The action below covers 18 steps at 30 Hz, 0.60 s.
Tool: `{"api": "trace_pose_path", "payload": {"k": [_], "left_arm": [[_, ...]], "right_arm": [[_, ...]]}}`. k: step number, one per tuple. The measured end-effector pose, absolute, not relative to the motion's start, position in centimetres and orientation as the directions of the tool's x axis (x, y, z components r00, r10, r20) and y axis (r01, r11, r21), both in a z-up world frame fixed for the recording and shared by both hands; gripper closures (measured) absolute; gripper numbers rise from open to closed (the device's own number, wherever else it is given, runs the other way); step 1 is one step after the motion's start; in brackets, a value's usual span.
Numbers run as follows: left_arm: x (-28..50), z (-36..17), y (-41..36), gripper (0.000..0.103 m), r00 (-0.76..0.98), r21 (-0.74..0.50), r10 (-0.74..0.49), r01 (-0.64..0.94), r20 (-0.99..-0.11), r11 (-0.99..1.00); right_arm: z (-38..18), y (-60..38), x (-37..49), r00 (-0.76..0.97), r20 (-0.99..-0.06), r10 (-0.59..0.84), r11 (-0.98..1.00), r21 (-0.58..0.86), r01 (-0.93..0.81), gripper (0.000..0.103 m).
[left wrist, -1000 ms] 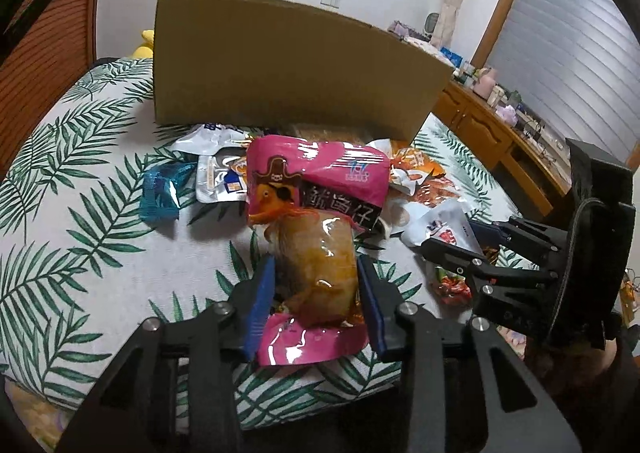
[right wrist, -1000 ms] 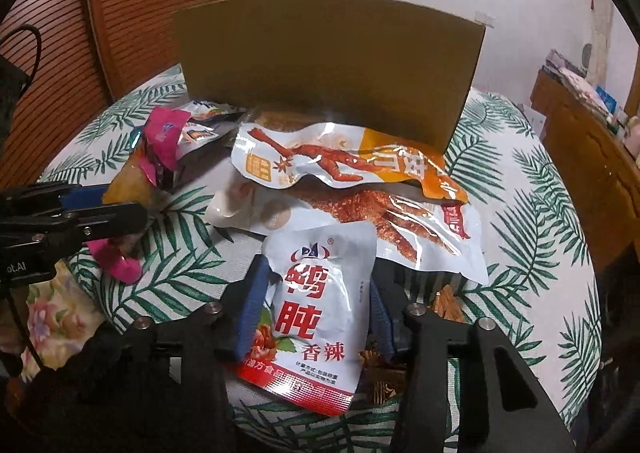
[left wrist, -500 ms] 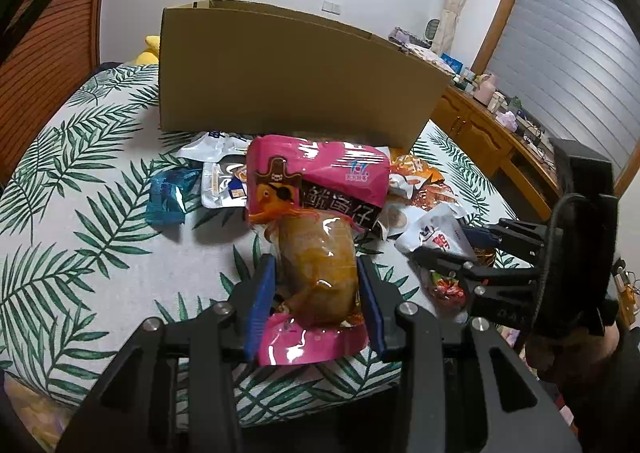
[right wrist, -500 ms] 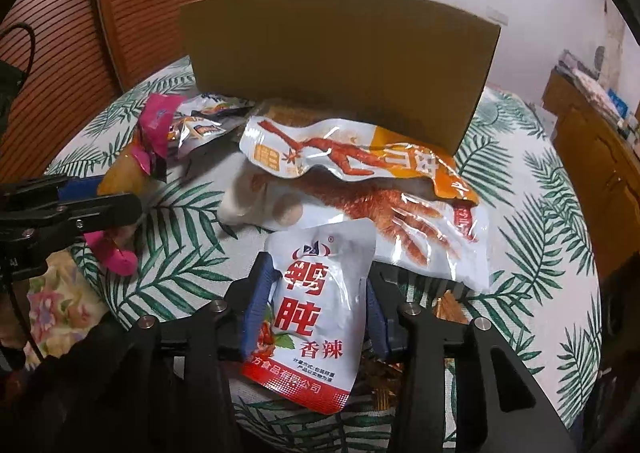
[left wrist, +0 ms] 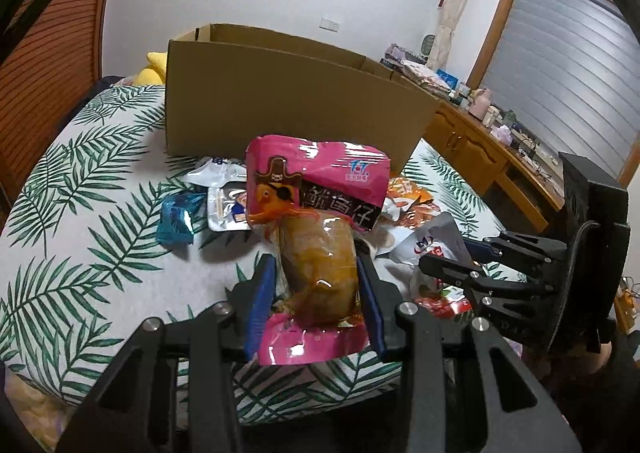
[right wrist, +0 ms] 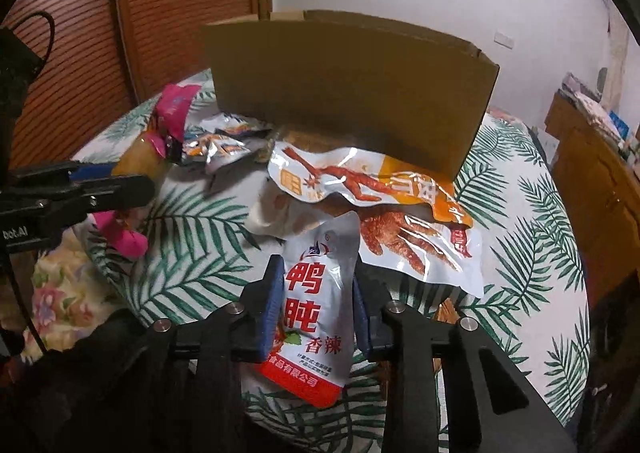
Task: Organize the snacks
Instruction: 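Lift both held packets and carry them over the open cardboard box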
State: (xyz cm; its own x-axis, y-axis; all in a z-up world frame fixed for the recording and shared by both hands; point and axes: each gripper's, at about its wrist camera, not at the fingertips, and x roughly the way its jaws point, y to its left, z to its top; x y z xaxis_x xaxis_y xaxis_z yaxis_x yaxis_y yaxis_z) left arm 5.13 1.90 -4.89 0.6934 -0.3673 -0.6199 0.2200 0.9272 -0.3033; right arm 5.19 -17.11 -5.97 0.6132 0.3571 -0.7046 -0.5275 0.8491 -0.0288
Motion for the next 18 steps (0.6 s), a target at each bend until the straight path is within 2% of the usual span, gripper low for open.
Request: {"api": "trace_pose_path", "payload": {"k": [1, 2, 3, 8, 18], "left_arm": [[5.1, -4.8, 1.9, 0.064, 0.696, -0.304, -0.37, 0.224, -0.615, 0.926], [5.2, -4.6, 1.9, 0.064, 0.698, -0.304, -0.372, 0.226, -0.612, 0.925], [5.3, -4.4, 1.9, 0.064, 0.7, -0.305, -0.374, 0.228, -0.608, 0.924], [5.7, -4.0, 2.0, 0.064, 0.71, -0.31, -0.375, 0.227, -0.597, 0.923], [6.0, -2.3, 2.4, 0.064, 0.731, -0.299, -0.373, 0.238, -0.571, 0.924]], "right_arm": [[-5.8, -17.2, 5.3, 0.616, -0.701, 0.359, 0.849, -0.029, -0.527, 0.08], [-5.4, -17.3, 5.2, 0.627, -0.687, 0.366, 0.85, -0.028, -0.526, 0.092], [-5.0, -17.4, 5.2, 0.626, -0.687, 0.369, 0.85, -0.022, -0.526, 0.095], [-4.8, -17.3, 5.5, 0.617, -0.695, 0.368, 0.838, -0.039, -0.544, 0.096], [-1.2, -17.1, 4.9, 0.664, -0.636, 0.394, 0.83, -0.064, -0.554, 0.097]]}}
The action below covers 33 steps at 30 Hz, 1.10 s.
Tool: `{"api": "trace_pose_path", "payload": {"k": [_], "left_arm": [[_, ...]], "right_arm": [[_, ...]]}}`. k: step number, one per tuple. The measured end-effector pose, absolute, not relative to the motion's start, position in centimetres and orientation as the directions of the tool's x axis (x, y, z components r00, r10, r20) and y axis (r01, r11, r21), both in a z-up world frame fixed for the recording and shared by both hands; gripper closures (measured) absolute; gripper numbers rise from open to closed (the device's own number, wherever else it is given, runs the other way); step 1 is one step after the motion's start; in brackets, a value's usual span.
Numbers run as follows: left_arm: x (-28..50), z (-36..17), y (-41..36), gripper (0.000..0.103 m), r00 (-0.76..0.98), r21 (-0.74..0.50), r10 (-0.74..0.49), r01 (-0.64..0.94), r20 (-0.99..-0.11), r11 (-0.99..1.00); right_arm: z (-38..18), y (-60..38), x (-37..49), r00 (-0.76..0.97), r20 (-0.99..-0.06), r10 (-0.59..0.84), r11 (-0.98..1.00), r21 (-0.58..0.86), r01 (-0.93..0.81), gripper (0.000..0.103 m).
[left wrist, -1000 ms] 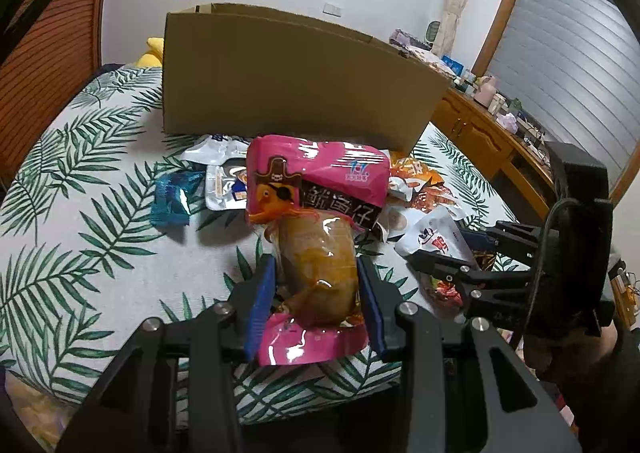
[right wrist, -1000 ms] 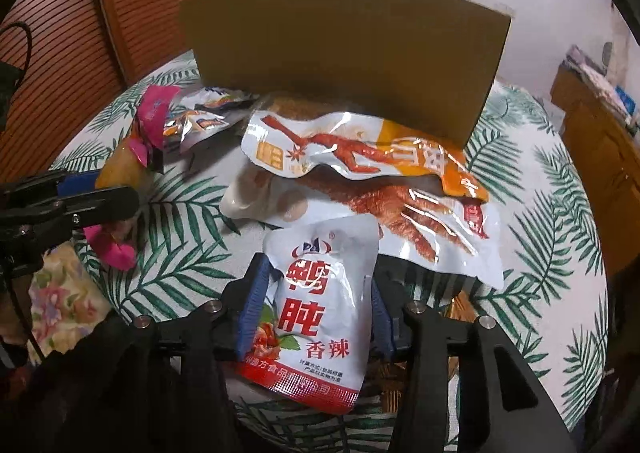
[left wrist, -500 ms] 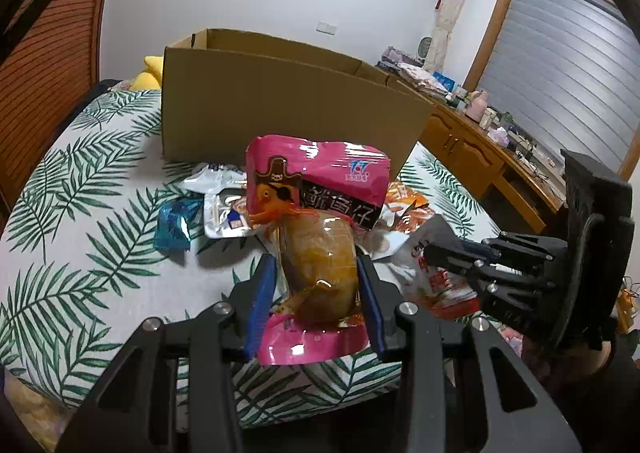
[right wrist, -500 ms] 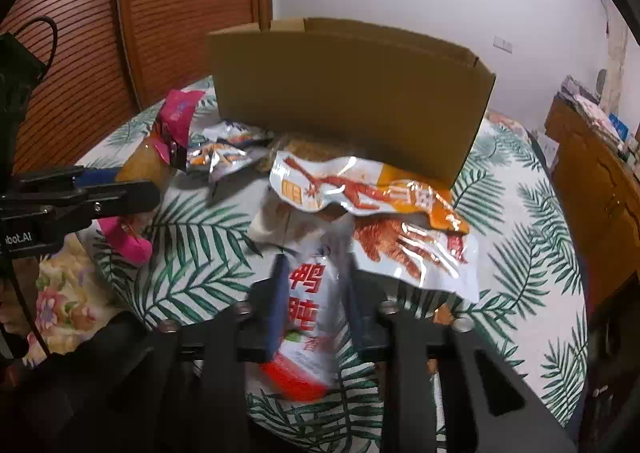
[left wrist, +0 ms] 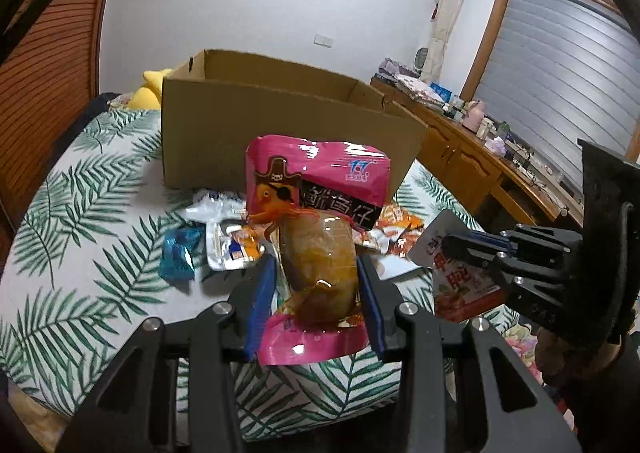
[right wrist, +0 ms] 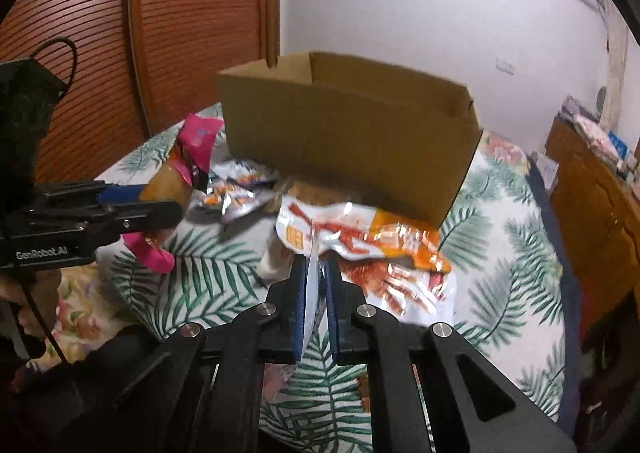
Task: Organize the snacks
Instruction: 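Lift both held packets and carry them over the open cardboard box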
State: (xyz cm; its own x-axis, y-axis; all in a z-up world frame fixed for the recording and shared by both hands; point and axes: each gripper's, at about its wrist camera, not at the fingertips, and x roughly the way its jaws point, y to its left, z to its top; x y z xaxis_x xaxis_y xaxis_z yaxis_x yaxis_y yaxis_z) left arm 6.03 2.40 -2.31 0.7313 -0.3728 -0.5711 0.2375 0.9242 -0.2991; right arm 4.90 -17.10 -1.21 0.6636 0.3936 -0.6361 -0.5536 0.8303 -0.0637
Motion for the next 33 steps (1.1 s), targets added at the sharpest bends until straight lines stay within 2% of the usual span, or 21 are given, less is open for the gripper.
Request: {"api": "trace_pose_path", "payload": {"k": [20, 33], "left_arm": [[14.8, 5.3, 4.2, 0.064, 0.814, -0.159, -0.279, 0.23, -0.51, 0.96], [20.8, 5.1, 3.9, 0.063, 0.804, -0.15, -0.27, 0.225, -0.53, 0.963]], "right_arm": [[7.8, -15.2, 12.1, 0.795, -0.516, 0.32, 0.844, -0.227, -0.487, 0.096], [7.4, -15.2, 17.8, 0.814, -0.483, 0.323, 0.881, -0.161, -0.445, 0.096]]}}
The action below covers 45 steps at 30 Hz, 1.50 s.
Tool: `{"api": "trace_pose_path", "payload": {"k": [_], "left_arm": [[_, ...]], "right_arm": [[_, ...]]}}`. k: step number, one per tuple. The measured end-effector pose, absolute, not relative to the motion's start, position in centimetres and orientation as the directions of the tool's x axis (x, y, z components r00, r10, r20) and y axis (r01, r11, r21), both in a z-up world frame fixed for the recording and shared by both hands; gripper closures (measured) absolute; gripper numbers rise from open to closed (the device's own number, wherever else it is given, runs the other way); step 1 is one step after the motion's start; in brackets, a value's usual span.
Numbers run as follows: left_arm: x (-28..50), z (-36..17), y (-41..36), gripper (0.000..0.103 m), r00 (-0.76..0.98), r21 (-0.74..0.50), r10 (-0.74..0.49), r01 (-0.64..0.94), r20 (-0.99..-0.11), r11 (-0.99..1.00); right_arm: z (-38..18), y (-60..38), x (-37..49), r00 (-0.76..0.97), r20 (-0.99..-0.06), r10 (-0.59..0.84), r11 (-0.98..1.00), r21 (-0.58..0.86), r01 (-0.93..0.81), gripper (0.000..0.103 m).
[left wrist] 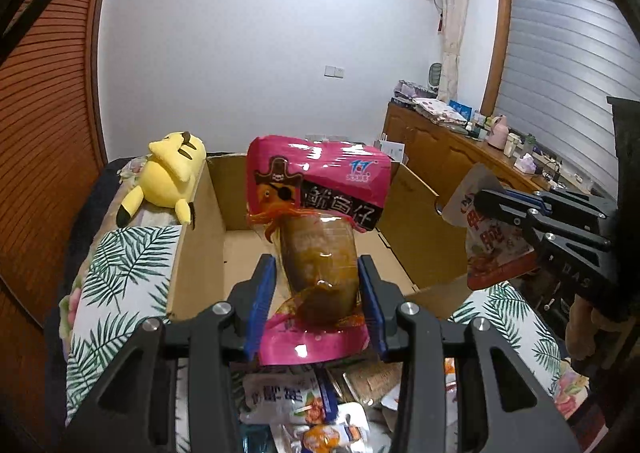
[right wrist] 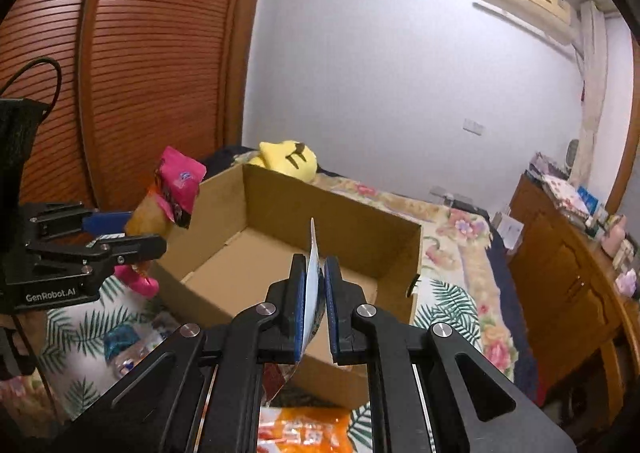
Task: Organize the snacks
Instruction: 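Lift both held packets and carry them over the open cardboard box, then open both tools to drop the packets into the box, then move the right tool to the gold wrapped bar and the left tool to the silver-orange packet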
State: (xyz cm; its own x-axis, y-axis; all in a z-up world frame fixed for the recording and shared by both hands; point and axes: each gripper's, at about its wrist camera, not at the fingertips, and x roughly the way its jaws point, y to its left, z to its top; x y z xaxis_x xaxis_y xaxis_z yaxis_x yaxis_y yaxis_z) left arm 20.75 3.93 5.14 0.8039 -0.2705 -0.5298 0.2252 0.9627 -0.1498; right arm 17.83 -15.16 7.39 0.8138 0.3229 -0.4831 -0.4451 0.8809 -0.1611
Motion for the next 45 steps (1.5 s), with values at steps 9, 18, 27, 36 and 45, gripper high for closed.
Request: {"api": "trace_pose_path", "payload": {"k": [9, 18, 27, 36, 45], "left_arm": [[24.0, 4.0, 3.7, 0.062, 0.789, -0.167, -0.298, 0.247, -0.538, 0.954], [25.0, 3.4, 3.2, 0.052, 0.795, -0.144, -0.286, 0.247, -0.535, 0.958], [22.0, 4.7, 3.3, 0.022, 0.835, -0.139, -0.29, 0.255, -0.467, 0.957], [16.1, 4.7, 3.2, 0.012, 0.84, -0.122, -0.315, 0.292, -0.442, 0.949], [12.4, 0.9, 3.4, 0.011, 0.826, -0.092, -0.295, 0.287, -0.481, 0.954]], "right_arm": [[5.5, -15.8, 20.9, 0.828, -0.468, 0.309, 0.905, -0.123, -0.407, 0.096], [3.6, -16.3, 22.6, 0.809, -0.5, 0.311, 0.914, -0.078, -0.399, 0.075], [4.7, -17.7, 19.6, 0.795, -0.493, 0.354, 0.906, -0.031, -0.422, 0.061], [3.4, -20.2, 11.8, 0.772, -0.522, 0.361, 0.903, -0.01, -0.429, 0.06], [-2.0, -22.7, 7.4, 0.75, -0.596, 0.288, 0.934, 0.002, -0.357, 0.059]]}}
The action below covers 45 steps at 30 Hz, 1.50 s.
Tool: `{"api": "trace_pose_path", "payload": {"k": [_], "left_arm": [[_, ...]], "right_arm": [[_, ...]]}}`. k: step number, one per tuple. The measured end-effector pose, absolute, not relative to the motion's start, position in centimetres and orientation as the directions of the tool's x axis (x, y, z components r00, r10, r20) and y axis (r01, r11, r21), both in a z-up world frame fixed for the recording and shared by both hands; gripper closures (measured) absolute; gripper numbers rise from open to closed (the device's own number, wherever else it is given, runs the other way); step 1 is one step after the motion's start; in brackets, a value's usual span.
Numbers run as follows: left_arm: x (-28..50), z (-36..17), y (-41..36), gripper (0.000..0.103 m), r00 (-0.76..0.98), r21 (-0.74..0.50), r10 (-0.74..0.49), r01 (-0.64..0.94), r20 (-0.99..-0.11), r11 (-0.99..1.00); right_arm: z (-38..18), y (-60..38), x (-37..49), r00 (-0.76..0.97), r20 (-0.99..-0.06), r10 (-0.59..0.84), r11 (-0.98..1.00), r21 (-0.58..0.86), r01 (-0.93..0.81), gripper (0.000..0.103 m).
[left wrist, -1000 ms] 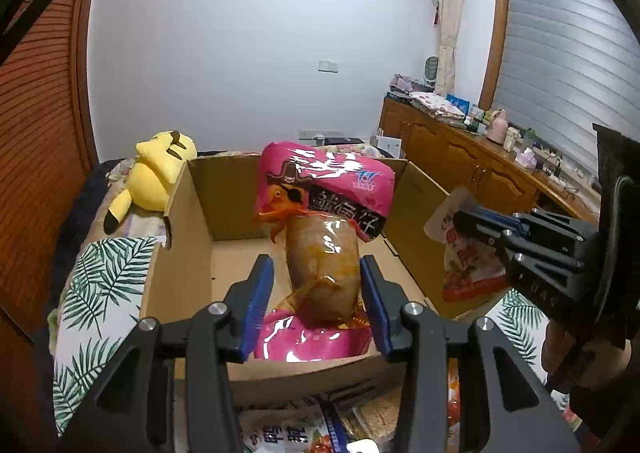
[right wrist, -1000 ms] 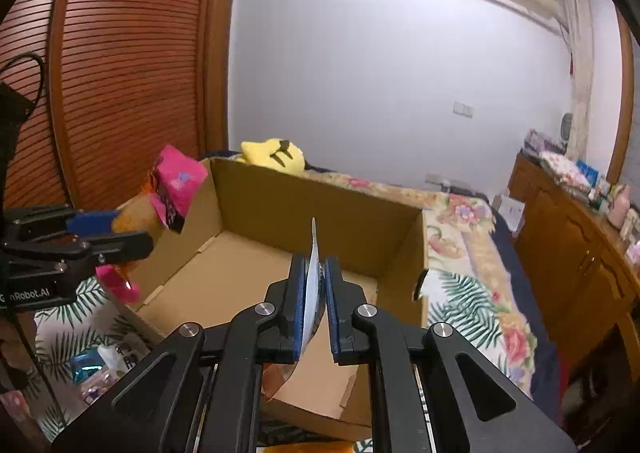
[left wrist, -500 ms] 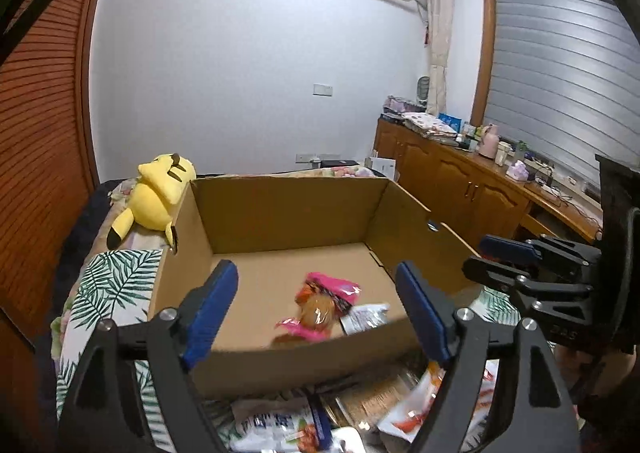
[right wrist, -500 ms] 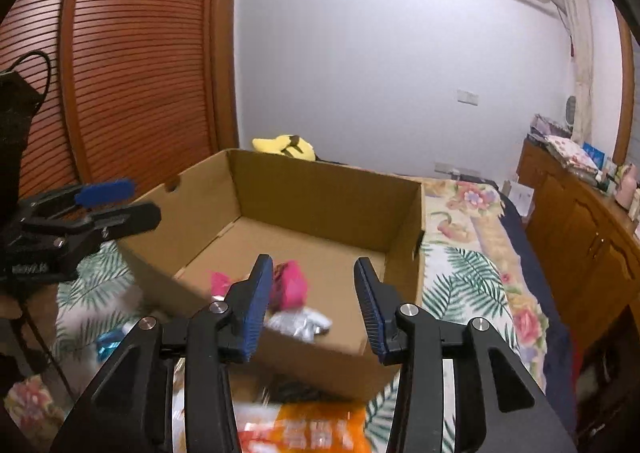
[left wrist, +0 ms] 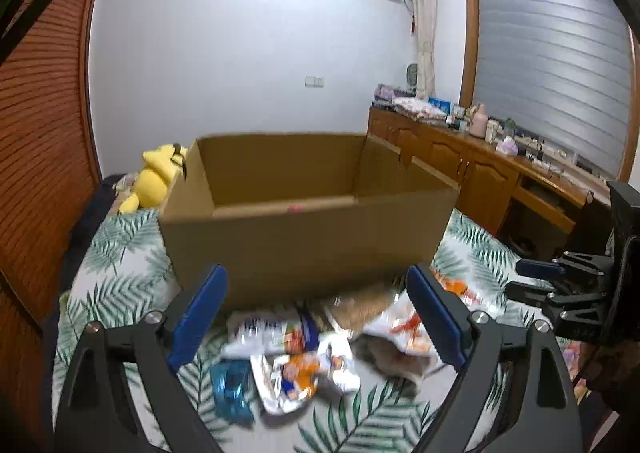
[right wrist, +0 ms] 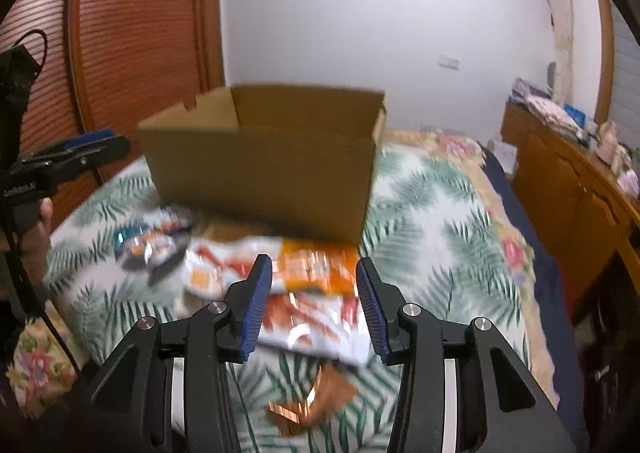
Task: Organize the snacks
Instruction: 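Move the right tool to the gold wrapped bar and the left tool to the silver-orange packet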
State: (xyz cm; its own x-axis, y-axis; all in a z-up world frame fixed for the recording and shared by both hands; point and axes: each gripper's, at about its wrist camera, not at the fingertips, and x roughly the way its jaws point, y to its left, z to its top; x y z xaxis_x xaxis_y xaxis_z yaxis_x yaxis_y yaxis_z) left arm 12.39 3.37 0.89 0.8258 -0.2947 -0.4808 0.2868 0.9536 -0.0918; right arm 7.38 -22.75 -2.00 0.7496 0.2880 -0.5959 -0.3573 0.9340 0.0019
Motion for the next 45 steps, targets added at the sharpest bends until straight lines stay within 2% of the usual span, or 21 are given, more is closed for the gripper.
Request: {"api": "trace_pose_path", "payload": {"k": [14, 24, 36, 45], "left_arm": [[11.9, -4.7, 4.3, 0.011, 0.748, -0.099, -0.243, 0.233, -0.617, 0.967], [11.9, -6.7, 3.4, 0.011, 0.689, -0.064, -0.223, 0.248, -0.69, 0.967], [12.0, -6.3, 3.1, 0.011, 0.694, -0.023, -0.184, 0.235, -0.696, 0.972], [12.8, -5.7, 2.3, 0.011, 0.682, -0.035, -0.212, 0.263, -0.7, 0.964]], "right_arm": [[-5.5, -23.9, 5.1, 0.707, -0.653, 0.27, 0.949, 0.057, -0.31, 0.056], [-6.9, -23.9, 5.3, 0.684, -0.677, 0.272, 0.949, 0.07, -0.308, 0.055], [-8.2, -24.5, 5.4, 0.662, -0.701, 0.266, 0.953, 0.085, -0.292, 0.055], [-8.4, -24.7, 5.4, 0.671, -0.698, 0.252, 0.955, 0.065, -0.29, 0.055]]}}
